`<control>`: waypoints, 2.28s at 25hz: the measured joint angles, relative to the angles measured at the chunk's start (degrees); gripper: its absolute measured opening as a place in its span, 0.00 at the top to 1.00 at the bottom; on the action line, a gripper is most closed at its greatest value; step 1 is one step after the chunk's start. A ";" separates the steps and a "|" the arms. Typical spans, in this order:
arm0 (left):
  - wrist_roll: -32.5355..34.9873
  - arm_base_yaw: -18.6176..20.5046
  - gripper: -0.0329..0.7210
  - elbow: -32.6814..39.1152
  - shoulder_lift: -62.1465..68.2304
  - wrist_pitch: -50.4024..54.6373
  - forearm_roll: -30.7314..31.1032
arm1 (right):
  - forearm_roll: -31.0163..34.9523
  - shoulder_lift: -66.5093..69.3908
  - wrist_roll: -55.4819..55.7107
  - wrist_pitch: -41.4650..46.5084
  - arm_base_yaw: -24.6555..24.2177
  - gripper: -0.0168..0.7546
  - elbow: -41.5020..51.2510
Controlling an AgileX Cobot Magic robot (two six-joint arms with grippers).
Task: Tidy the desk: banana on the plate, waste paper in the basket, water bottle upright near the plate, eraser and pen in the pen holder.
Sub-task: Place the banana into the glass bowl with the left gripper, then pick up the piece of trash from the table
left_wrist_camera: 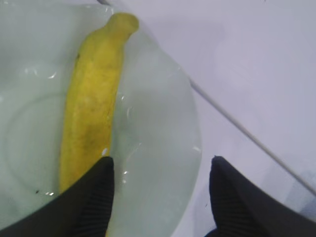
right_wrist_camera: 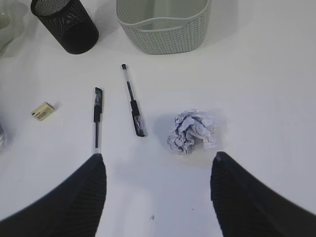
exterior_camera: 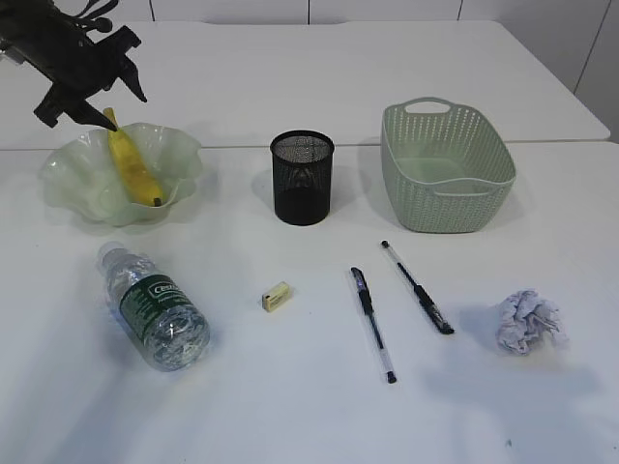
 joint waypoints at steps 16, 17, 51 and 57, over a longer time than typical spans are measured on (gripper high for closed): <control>26.95 -0.10 0.38 -7.26 -3.21 22.66 1.72 | -0.12 0.00 0.00 0.00 0.00 0.34 0.00; 27.37 -0.35 0.38 -7.26 -3.97 22.76 2.40 | -0.12 0.00 0.00 0.00 0.00 0.34 0.00; 35.50 -5.98 0.39 31.06 -36.09 20.17 15.65 | -5.96 18.12 -1.31 8.96 0.00 0.34 -9.03; 36.16 -5.98 0.39 49.32 -48.63 13.68 15.60 | -5.96 26.62 -2.29 8.96 0.00 0.34 -10.42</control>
